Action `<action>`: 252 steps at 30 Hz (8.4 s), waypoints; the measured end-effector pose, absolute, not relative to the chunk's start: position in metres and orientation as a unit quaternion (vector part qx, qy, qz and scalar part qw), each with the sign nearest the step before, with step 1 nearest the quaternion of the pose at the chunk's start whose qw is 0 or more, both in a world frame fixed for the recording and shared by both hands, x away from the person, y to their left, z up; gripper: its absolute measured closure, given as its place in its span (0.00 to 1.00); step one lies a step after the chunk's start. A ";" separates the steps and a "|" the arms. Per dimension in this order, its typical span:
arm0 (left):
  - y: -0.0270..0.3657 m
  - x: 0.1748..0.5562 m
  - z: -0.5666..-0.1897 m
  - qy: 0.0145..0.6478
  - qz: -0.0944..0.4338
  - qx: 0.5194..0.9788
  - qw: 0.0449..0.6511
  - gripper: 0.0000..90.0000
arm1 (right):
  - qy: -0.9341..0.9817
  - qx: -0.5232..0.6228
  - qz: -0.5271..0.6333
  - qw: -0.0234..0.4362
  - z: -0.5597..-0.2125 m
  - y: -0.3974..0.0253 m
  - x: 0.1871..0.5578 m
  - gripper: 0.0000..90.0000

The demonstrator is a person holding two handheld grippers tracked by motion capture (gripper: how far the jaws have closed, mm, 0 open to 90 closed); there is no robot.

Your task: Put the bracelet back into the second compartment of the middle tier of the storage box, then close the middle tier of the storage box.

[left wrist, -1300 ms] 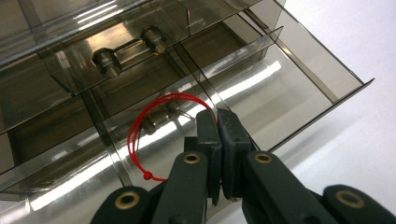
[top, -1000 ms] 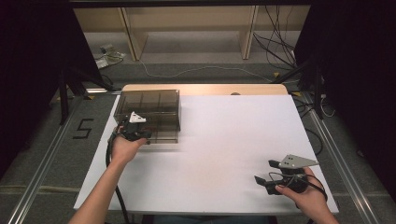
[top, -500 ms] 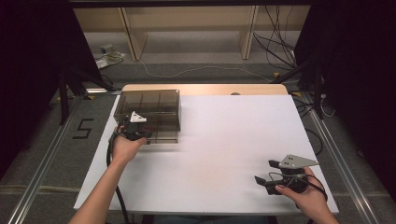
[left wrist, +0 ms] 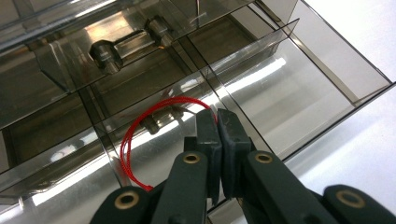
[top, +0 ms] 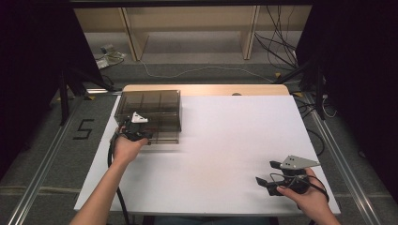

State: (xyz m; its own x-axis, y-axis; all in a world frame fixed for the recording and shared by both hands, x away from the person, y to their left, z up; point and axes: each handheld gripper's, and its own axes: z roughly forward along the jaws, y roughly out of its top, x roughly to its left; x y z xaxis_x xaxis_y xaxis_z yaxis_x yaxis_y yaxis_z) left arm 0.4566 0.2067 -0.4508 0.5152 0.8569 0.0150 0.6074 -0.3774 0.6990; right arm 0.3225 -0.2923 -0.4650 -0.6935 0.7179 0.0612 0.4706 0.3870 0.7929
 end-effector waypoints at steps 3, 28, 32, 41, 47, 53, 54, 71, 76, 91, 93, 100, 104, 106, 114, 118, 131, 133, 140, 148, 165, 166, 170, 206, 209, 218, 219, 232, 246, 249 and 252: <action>0.207 0.457 -0.451 0.453 0.192 0.808 0.324 0.98 | 0.819 0.363 0.418 0.147 -0.465 -0.292 0.322 0.18; 0.205 0.459 -0.455 0.452 0.189 0.812 0.316 0.97 | 0.820 0.363 0.418 0.147 -0.465 -0.292 0.322 0.18; 0.205 0.460 -0.456 0.453 0.189 0.812 0.315 0.97 | 0.820 0.361 0.418 0.147 -0.465 -0.292 0.322 0.18; 0.204 0.462 -0.457 0.454 0.187 0.812 0.315 0.97 | 0.820 0.362 0.418 0.147 -0.465 -0.292 0.322 0.18; 0.203 0.463 -0.457 0.454 0.187 0.812 0.316 0.97 | 0.820 0.362 0.418 0.147 -0.465 -0.292 0.322 0.18; 0.203 0.463 -0.457 0.454 0.188 0.812 0.315 0.96 | 0.820 0.362 0.418 0.147 -0.465 -0.292 0.322 0.18; 0.203 0.462 -0.457 0.454 0.188 0.812 0.315 0.95 | 0.820 0.362 0.418 0.147 -0.465 -0.292 0.322 0.18; 0.204 0.457 -0.449 0.452 0.204 0.804 0.327 0.79 | 0.820 0.361 0.419 0.148 -0.465 -0.292 0.322 0.18; 0.205 0.456 -0.447 0.461 0.202 0.795 0.338 0.73 | 0.820 0.362 0.418 0.147 -0.465 -0.292 0.322 0.18; 0.204 0.448 -0.437 0.478 0.217 0.777 0.348 0.48 | 0.819 0.363 0.419 0.147 -0.465 -0.293 0.322 0.18; 0.204 0.447 -0.436 0.478 0.213 0.775 0.353 0.45 | 0.819 0.363 0.419 0.148 -0.465 -0.293 0.322 0.18; 0.201 0.442 -0.431 0.477 0.214 0.767 0.372 0.32 | 0.817 0.364 0.421 0.150 -0.465 -0.294 0.321 0.18; 0.199 0.435 -0.430 0.466 0.219 0.771 0.376 0.25 | 0.816 0.364 0.423 0.150 -0.464 -0.294 0.321 0.18; 0.199 0.430 -0.430 0.463 0.219 0.769 0.381 0.23 | 0.816 0.364 0.423 0.150 -0.464 -0.294 0.321 0.18; 0.197 0.411 -0.434 0.459 0.211 0.764 0.401 0.19 | 0.817 0.364 0.422 0.149 -0.464 -0.294 0.321 0.18; 0.196 0.403 -0.438 0.458 0.206 0.764 0.404 0.19 | 0.816 0.366 0.422 0.149 -0.464 -0.294 0.322 0.18; 0.201 0.395 -0.445 0.453 0.214 0.771 0.394 0.22 | 0.815 0.370 0.420 0.150 -0.465 -0.295 0.323 0.18; 0.203 0.396 -0.445 0.452 0.213 0.771 0.395 0.24 | 0.817 0.368 0.419 0.149 -0.465 -0.295 0.323 0.18; 0.212 0.397 -0.445 0.469 0.232 0.759 0.388 0.40 | 0.816 0.369 0.420 0.150 -0.464 -0.295 0.323 0.18; 0.224 0.398 -0.440 0.480 0.257 0.761 0.353 0.84 | 0.817 0.368 0.419 0.149 -0.465 -0.295 0.324 0.18; 0.238 0.404 -0.450 0.472 0.235 0.787 0.321 1.00 | 0.816 0.363 0.426 0.147 -0.465 -0.297 0.322 0.18; 0.238 0.404 -0.450 0.469 0.237 0.790 0.315 1.00 | 0.816 0.362 0.426 0.147 -0.465 -0.297 0.322 0.18; 0.237 0.406 -0.454 0.462 0.246 0.798 0.298 1.00 | 0.817 0.363 0.424 0.148 -0.464 -0.296 0.322 0.18; 0.236 0.428 -0.459 0.468 0.239 0.797 0.297 1.00 | 0.818 0.364 0.419 0.150 -0.465 -0.295 0.321 0.18; 0.236 0.430 -0.460 0.467 0.238 0.798 0.296 1.00 | 0.818 0.364 0.419 0.150 -0.465 -0.295 0.321 0.18; 0.233 0.435 -0.462 0.472 0.239 0.796 0.294 1.00 | 0.819 0.364 0.418 0.149 -0.465 -0.295 0.321 0.18; 0.233 0.435 -0.461 0.472 0.240 0.796 0.294 1.00 | 0.819 0.364 0.417 0.149 -0.465 -0.295 0.321 0.18; 0.231 0.439 -0.461 0.470 0.241 0.797 0.294 1.00 | 0.818 0.366 0.417 0.149 -0.465 -0.295 0.320 0.18; 0.231 0.440 -0.462 0.472 0.242 0.795 0.295 1.00 | 0.819 0.366 0.417 0.150 -0.465 -0.295 0.320 0.18; 0.231 0.442 -0.462 0.471 0.244 0.796 0.292 1.00 | 0.818 0.366 0.418 0.150 -0.465 -0.295 0.320 0.18; 0.230 0.445 -0.461 0.472 0.245 0.795 0.291 1.00 | 0.817 0.367 0.418 0.151 -0.465 -0.295 0.320 0.18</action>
